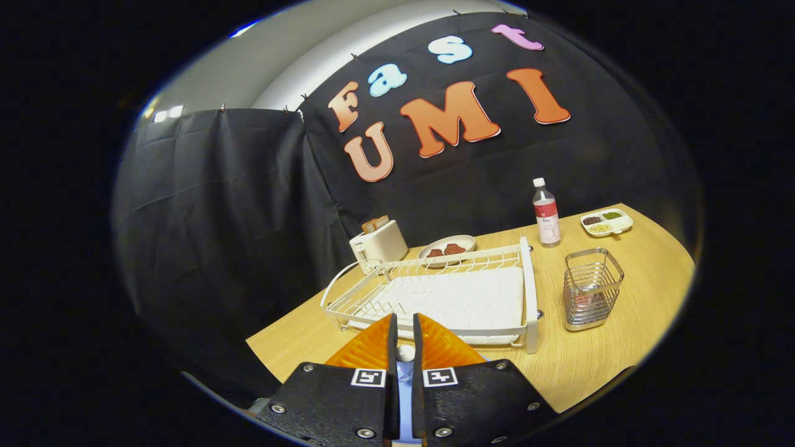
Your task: Take the plate from the dish rack, then take the spoon from the basket and place it into the plate.
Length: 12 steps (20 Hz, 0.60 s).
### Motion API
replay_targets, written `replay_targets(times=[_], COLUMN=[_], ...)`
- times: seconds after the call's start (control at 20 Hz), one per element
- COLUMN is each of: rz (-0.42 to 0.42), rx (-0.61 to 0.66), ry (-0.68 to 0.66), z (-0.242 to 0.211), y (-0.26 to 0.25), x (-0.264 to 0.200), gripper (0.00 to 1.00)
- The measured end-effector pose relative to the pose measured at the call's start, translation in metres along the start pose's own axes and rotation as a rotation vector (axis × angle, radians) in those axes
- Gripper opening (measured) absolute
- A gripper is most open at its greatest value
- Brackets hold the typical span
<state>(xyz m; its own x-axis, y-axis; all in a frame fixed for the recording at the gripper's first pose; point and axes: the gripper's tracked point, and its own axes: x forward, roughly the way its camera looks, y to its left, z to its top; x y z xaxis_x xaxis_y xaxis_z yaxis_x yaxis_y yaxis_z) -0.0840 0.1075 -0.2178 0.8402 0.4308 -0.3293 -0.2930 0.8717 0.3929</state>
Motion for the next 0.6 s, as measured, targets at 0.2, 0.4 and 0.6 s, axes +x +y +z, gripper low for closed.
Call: replay_targets(times=[0.2, 0.4, 0.6], rz=[0.002, -0.035, -0.026], rx=[-0.01, -0.039, -0.048], ry=[-0.005, 0.019, 0.022], z=[-0.007, -0.017, -0.021], y=[-0.004, -0.016, -0.012], x=[0.0, 0.003, 0.002], gripper=[0.1, 0.15, 0.3])
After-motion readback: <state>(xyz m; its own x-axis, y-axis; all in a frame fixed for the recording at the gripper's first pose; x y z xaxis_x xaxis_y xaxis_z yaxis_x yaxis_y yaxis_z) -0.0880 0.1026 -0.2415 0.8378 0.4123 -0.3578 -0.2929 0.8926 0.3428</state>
